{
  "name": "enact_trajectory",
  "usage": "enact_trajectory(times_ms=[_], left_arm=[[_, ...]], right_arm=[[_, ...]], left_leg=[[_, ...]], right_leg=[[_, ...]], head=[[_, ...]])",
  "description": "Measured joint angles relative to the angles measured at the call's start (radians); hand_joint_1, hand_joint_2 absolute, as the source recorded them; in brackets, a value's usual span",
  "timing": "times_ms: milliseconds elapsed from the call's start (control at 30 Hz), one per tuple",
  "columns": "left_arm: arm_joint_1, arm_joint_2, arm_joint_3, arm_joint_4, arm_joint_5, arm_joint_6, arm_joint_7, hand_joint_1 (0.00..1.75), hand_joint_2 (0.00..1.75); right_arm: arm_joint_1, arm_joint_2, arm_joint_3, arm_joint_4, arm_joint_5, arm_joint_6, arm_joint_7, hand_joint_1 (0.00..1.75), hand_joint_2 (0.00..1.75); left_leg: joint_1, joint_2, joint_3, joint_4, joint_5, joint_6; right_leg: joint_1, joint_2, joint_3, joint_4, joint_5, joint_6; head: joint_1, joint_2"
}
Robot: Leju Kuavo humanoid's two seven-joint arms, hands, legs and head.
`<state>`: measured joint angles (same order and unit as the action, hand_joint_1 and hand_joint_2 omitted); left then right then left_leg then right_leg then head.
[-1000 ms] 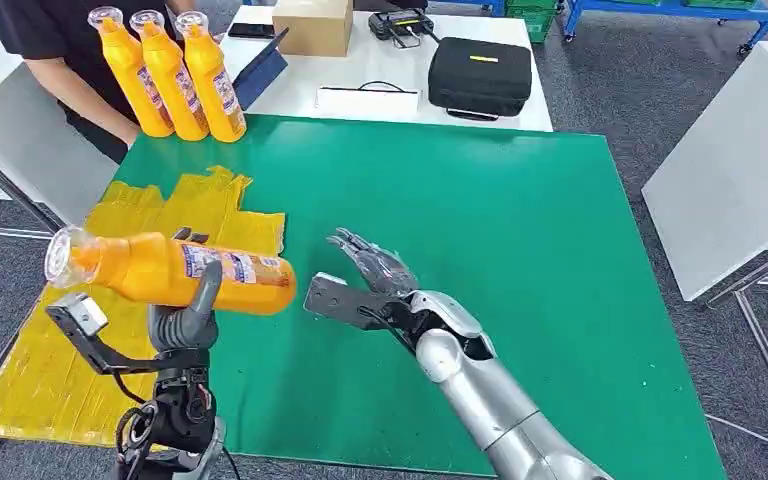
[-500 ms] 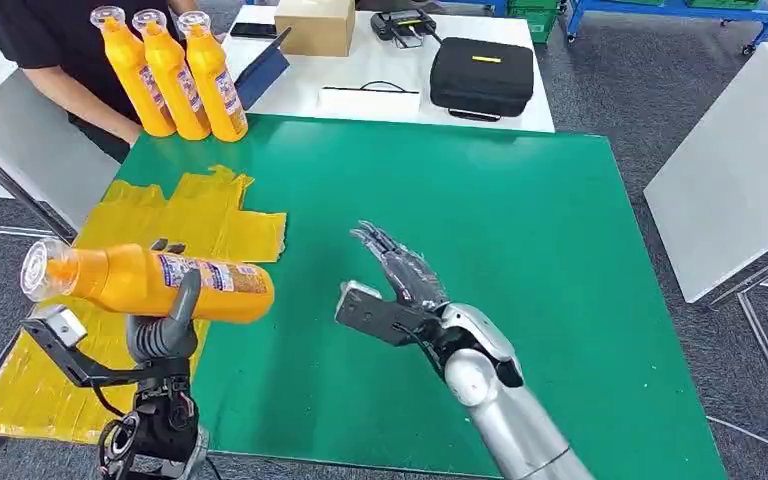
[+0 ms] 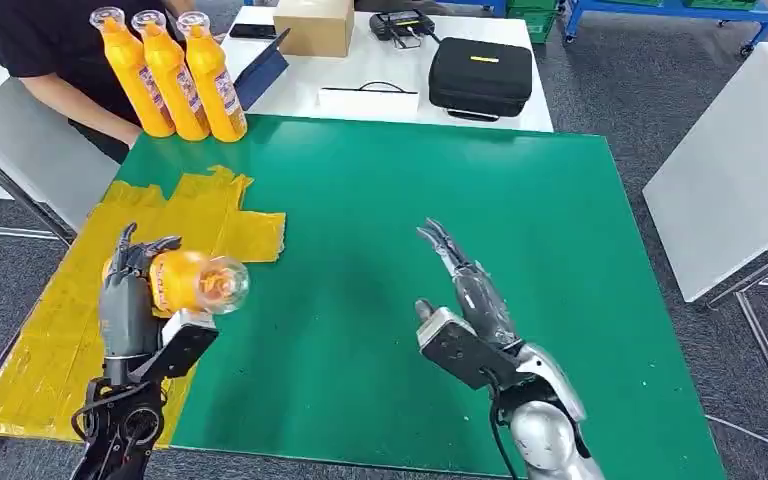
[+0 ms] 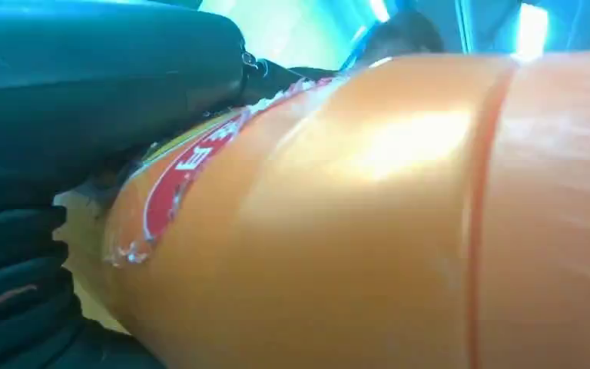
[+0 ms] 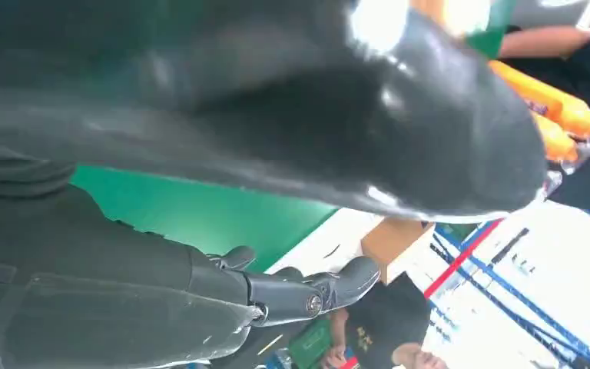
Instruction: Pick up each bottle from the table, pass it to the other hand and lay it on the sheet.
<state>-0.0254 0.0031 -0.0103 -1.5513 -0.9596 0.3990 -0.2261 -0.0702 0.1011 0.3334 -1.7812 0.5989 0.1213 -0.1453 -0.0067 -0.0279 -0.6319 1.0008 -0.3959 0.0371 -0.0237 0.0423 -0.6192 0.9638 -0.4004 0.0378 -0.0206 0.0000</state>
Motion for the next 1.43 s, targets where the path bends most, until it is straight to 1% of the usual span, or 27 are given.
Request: enact_trajectory(times_ms=[67,167,333,500,633,833,867,900,1067,1433], left_arm=[[-0.042,0.028,-0.019,0.078,-0.099,0.016,0.042,1.75,1.75],[-0.100,0.067,-0.050,0.196,-0.256,0.023,0.143,1.75,1.75],[-0.166,0.117,-0.081,0.381,-0.385,-0.005,0.234,1.75,1.75],[-0.188,0.144,-0.088,0.529,-0.411,0.004,0.251,1.75,1.75],[-0.197,0.149,-0.088,0.574,-0.414,0.003,0.252,1.75,1.75],[-0.217,0.154,-0.088,0.628,-0.448,-0.038,0.278,1.75,1.75],[-0.224,0.154,-0.087,0.640,-0.453,-0.043,0.285,1.57,0.00],[-0.229,0.155,-0.081,0.654,-0.456,-0.049,0.292,0.00,0.00],[-0.239,0.157,-0.041,0.688,-0.463,-0.053,0.305,0.00,0.00],[-0.200,0.157,0.034,0.658,-0.516,0.001,0.331,0.00,0.00]], right_arm=[[0.004,-0.003,-0.013,-0.021,-0.009,0.017,0.000,0.00,0.00],[0.001,-0.005,-0.016,-0.038,-0.016,0.037,0.000,0.00,0.00],[-0.021,-0.005,-0.016,-0.038,-0.026,0.058,0.000,0.00,0.00],[-0.040,-0.005,-0.014,-0.038,-0.028,0.066,0.000,0.00,0.00],[-0.043,-0.005,-0.014,-0.038,-0.029,0.066,0.000,0.00,0.00],[-0.054,-0.005,-0.014,-0.036,-0.034,0.077,0.000,0.00,0.00],[-0.055,-0.005,-0.013,-0.034,-0.037,0.080,0.000,0.00,0.00],[-0.056,-0.005,-0.013,-0.031,-0.040,0.085,-0.003,0.00,0.00],[-0.062,-0.005,-0.005,-0.011,-0.048,0.085,-0.019,0.00,0.00],[-0.080,-0.006,0.004,0.032,-0.059,0.084,-0.026,0.00,0.00]], left_leg=[[0.000,0.000,0.000,0.000,0.001,-0.001],[0.000,0.000,0.000,0.000,0.002,-0.001],[0.001,0.001,0.000,0.000,0.002,-0.001],[0.001,0.001,-0.001,0.000,0.002,-0.001],[0.000,0.000,-0.001,0.000,0.002,-0.001],[0.000,0.000,-0.001,0.000,0.002,-0.001],[0.000,-0.001,-0.001,-0.001,0.002,-0.002],[0.000,-0.001,0.000,-0.001,0.002,-0.002],[0.001,0.000,0.004,-0.001,0.002,-0.003],[0.002,0.000,0.004,-0.001,0.004,-0.005]], right_leg=[[0.000,0.000,0.000,0.000,0.000,0.000],[0.000,0.000,0.000,0.000,0.002,-0.002],[0.000,0.001,0.000,0.000,0.002,-0.002],[0.000,0.001,0.000,0.000,0.002,-0.002],[0.000,0.001,0.000,0.000,0.002,-0.003],[0.000,0.001,0.001,0.000,0.002,-0.002],[0.000,0.000,0.002,0.000,0.002,-0.003],[0.000,0.000,0.002,0.000,0.002,-0.003],[0.001,0.001,0.005,0.001,0.002,-0.003],[0.002,0.000,0.005,0.001,0.002,-0.003]], head=[[0.000,0.000],[0.000,0.000],[0.001,0.000],[0.000,0.000],[0.000,0.000],[0.000,0.000],[0.000,0.000],[0.000,0.000],[0.000,0.000],[0.000,0.000]])
